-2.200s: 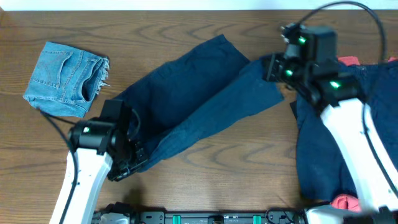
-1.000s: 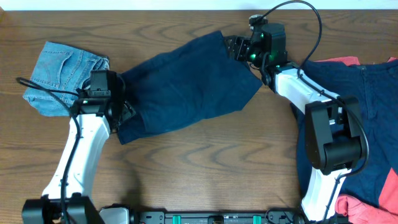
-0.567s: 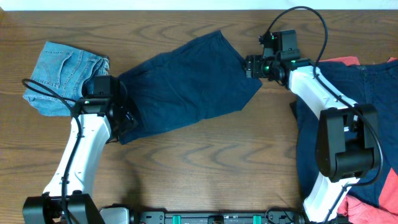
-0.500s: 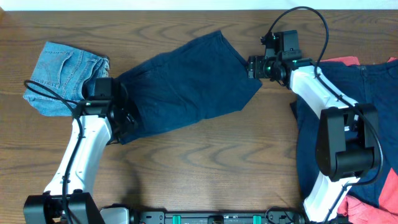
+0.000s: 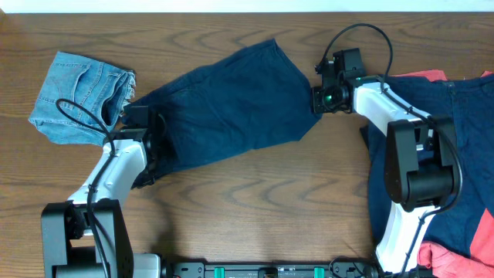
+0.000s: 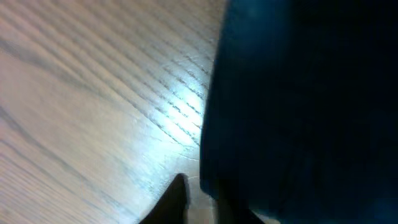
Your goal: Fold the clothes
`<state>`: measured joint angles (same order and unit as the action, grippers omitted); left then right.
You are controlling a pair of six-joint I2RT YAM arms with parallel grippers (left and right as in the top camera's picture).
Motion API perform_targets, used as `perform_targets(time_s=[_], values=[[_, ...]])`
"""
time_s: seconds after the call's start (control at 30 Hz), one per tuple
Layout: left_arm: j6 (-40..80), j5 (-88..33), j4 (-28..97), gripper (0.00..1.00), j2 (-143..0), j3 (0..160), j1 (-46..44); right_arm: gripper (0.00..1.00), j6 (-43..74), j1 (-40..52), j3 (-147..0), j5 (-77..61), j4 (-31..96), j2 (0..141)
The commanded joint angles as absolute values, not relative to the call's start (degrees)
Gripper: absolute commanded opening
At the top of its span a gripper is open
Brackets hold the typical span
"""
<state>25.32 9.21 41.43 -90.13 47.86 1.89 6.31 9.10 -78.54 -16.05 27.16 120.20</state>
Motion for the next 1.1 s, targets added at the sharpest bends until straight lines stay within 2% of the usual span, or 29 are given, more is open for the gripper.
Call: perform_targets(time_s=[0.0, 0.13, 0.33, 0.4, 0.47, 0.5, 0.6, 0.67, 0.73, 0.77, 0.8, 0.9, 0.97, 1.07], values=[[23.8, 9.9, 42.2, 0.06, -90.3, 47.6, 2.8, 0.01, 9.6, 7.9, -78.6, -13.3, 33.2, 120.1], [23.6, 10.2, 46.3, 0.06, -90.3, 49.2, 6.0, 0.01, 15.9, 5.8, -78.6, -4.7, 43.1, 119.0], [23.2, 10.0, 52.1, 0.06, -89.4, 52.9, 12.9, 0.01, 18.9, 4.3, -78.6, 1.9, 54.3, 116.5], [21.5, 7.9, 53.0, 0.06, -88.9, 54.1, 14.5, 0.15, 18.3, 4.3, -78.6, 1.7, 56.0, 115.7], [17.9, 1.1, 52.8, 0.06, -88.1, 54.8, 15.2, 0.21, 16.0, 4.3, -78.6, 1.1, 56.8, 114.8], [16.3, -2.9, 52.3, 0.08, -87.7, 55.0, 15.2, 0.22, 15.0, 4.3, -78.6, 1.0, 56.8, 114.3], [10.9, -17.1, 50.0, 0.36, -87.2, 55.0, 14.6, 0.23, 11.5, 4.3, -78.6, -0.1, 56.1, 112.2], [9.4, -20.4, 48.8, 0.51, -87.4, 54.8, 13.8, 0.25, 8.3, 4.3, -78.6, -2.6, 54.6, 110.1], [9.0, -20.3, 47.0, 0.61, -87.8, 54.2, 12.9, 0.3, 7.4, 4.3, -78.6, -4.0, 53.7, 108.0], [8.9, -20.4, 45.3, 0.65, -88.2, 53.3, 12.2, 0.39, 7.4, 4.2, -78.6, -4.4, 53.5, 106.7], [8.8, -20.4, 44.5, 0.66, -88.4, 52.8, 11.9, 0.44, 7.4, 4.2, -78.6, -4.8, 53.4, 106.0], [8.7, -20.4, 41.6, 0.7, -90.0, 50.6, 10.0, 0.71, 7.7, 4.0, -78.6, -5.0, 53.4, 104.1], [8.5, -20.4, 39.7, 0.72, -91.6, 49.6, 8.6, 0.78, 7.6, 4.0, -78.6, -5.5, 53.8, 104.1], [7.9, -20.6, 37.3, 0.72, -94.6, 48.9, 6.7, 0.79, 7.7, 4.0, -78.4, -6.5, 54.4, 104.9]])
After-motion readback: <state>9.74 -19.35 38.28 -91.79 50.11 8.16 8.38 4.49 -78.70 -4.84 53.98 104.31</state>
